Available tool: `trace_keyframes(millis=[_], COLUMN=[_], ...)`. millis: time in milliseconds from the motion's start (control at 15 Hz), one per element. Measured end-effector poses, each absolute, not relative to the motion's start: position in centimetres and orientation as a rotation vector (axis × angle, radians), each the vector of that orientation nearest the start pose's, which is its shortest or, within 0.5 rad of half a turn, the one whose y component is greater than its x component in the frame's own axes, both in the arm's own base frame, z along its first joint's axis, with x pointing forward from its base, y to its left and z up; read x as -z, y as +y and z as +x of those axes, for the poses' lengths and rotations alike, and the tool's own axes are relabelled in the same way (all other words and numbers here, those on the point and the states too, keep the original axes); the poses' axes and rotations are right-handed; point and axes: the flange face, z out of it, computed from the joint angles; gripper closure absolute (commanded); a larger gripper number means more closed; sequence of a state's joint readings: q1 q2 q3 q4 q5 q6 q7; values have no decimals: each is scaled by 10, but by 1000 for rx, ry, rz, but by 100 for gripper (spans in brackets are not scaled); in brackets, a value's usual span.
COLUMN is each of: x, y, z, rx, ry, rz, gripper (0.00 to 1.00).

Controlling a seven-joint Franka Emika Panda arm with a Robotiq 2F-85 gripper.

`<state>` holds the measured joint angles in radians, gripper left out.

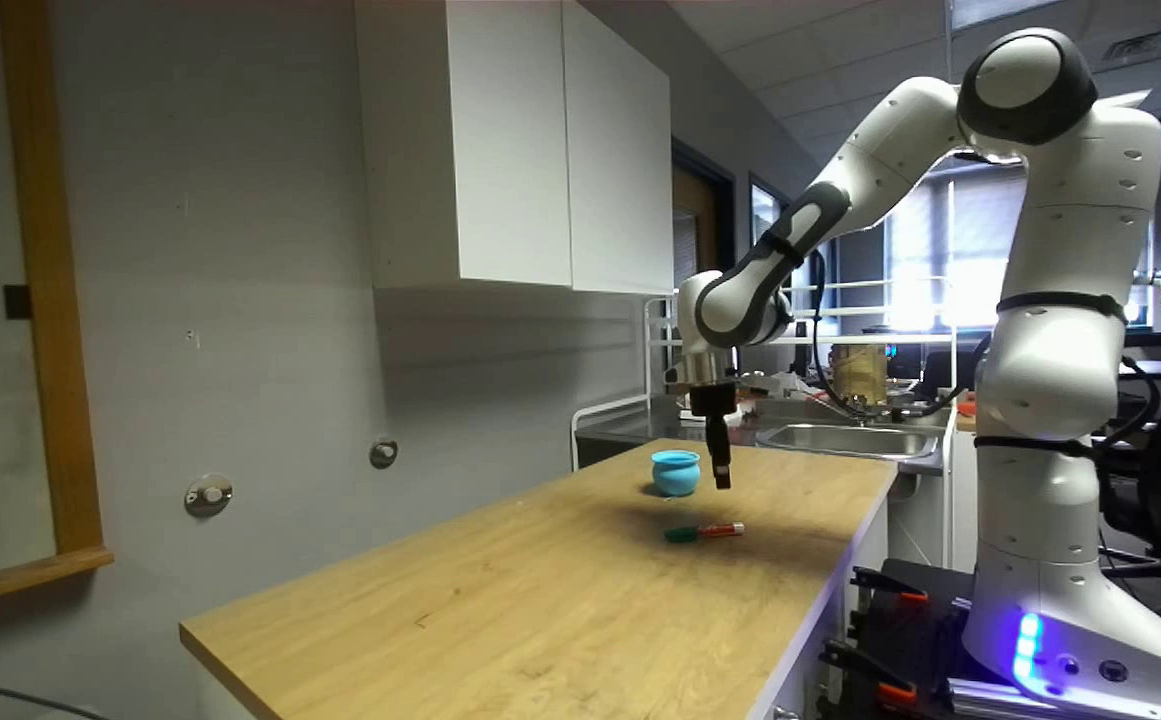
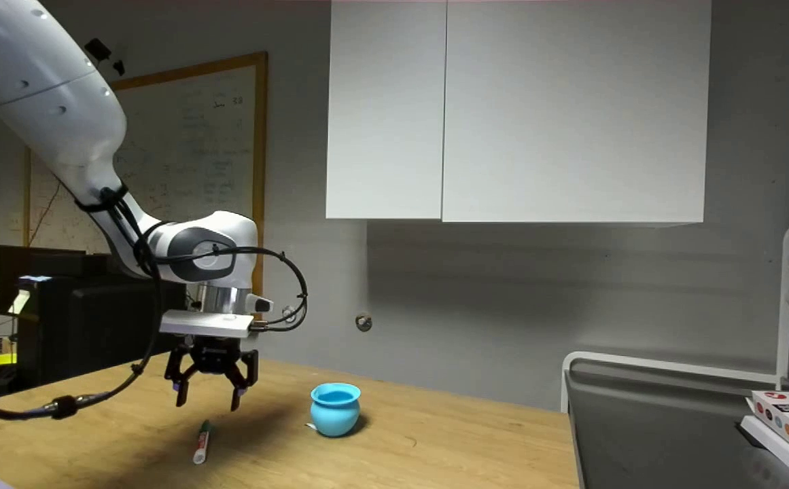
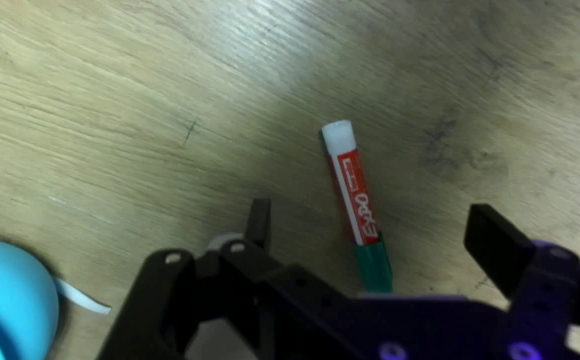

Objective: Put the marker in the blue vase

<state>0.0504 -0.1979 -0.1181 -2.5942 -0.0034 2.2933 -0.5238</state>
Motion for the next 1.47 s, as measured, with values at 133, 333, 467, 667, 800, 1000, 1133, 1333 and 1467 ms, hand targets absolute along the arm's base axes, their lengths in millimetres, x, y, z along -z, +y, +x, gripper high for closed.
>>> trace_keyframes(millis=[133, 333, 467, 667, 800, 1000, 1133, 1333, 1467], x=[-302, -281, -270, -257, -248, -236, -235, -240, -245], y=[-29, -28, -24, -16, -13, -13, -16, -22, -25], z=[421, 432, 441, 457, 467, 476, 483, 491, 495], rx=[-194, -246, -277, -308, -327, -352, -348, -327, -317], ry=[-735, -778, -808, -841, -853, -855, -846, -830, -824], rz=[-2997, -2981, -2970, -2959, -2952, -2944, -2947, -2956, -2961], gripper=[0, 0, 0, 0, 0, 25, 34, 58, 73])
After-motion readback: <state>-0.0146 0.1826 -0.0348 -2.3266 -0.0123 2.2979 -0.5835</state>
